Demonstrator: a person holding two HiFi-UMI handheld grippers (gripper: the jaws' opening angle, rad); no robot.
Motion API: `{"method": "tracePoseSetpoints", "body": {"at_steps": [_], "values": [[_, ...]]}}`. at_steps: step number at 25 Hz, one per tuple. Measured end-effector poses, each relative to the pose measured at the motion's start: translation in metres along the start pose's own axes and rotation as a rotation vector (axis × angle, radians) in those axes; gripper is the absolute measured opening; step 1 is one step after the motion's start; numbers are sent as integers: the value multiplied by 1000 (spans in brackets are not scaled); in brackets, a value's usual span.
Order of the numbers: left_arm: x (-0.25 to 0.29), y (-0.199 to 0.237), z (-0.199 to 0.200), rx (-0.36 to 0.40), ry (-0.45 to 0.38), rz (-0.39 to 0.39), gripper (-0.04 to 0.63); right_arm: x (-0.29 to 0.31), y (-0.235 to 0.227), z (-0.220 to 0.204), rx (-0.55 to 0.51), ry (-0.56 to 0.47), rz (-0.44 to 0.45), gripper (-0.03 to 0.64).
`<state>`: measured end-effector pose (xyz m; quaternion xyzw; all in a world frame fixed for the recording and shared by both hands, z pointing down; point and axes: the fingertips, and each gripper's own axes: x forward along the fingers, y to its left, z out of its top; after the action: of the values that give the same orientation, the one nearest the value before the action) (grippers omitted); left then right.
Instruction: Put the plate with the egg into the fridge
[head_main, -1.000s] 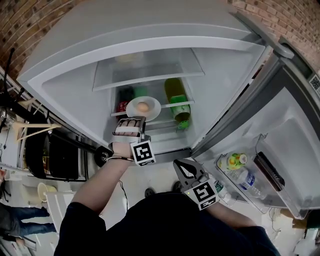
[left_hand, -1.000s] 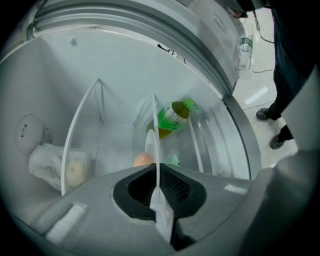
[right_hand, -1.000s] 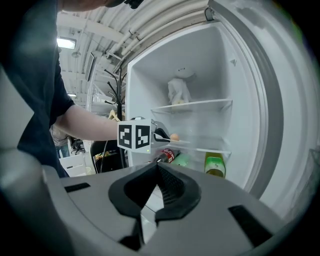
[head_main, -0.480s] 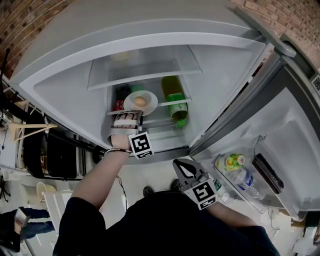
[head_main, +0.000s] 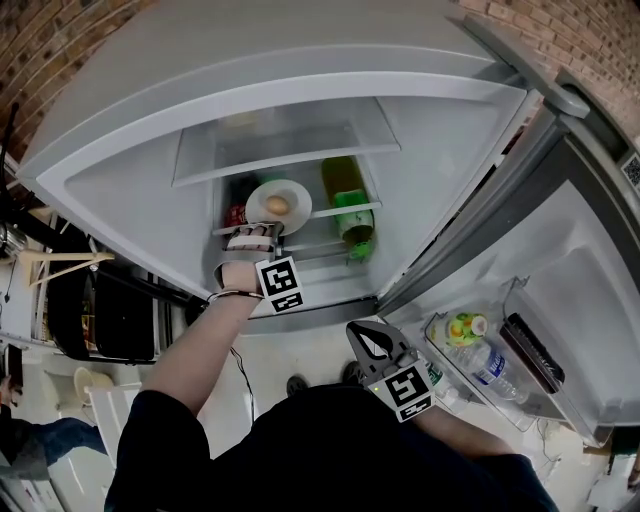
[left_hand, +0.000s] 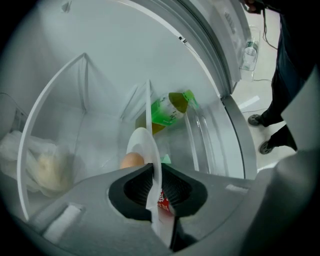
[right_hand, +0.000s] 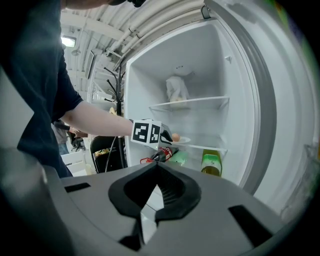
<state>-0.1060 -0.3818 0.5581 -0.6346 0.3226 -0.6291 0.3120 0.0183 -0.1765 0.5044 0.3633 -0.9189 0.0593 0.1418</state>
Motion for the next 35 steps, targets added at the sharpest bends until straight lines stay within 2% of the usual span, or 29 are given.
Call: {"method": "tracePoseSetpoints", "body": {"at_steps": [4, 9, 14, 27, 28, 32, 35], "values": [[5, 2, -1, -10, 3, -22, 39, 2, -2, 0, 1, 0, 4, 9], [13, -1, -3, -5, 11, -55, 117, 3, -5, -1, 4, 4, 1, 9], [19, -2, -2, -1, 7, -51, 146, 3, -6, -2, 8, 6, 1, 9], [-10, -4, 9, -15, -37, 0, 146, -2, -5, 0, 1, -2, -20, 11], [-12, -5, 10, -10, -38, 11, 140, -2, -5, 0, 0, -1, -20, 11], [-10, 2, 9, 21, -24, 78, 37, -1, -3, 0, -2, 2, -19, 11], [-5, 7, 7, 13, -15, 79, 34, -2, -2, 0, -3, 5, -20, 9]]}}
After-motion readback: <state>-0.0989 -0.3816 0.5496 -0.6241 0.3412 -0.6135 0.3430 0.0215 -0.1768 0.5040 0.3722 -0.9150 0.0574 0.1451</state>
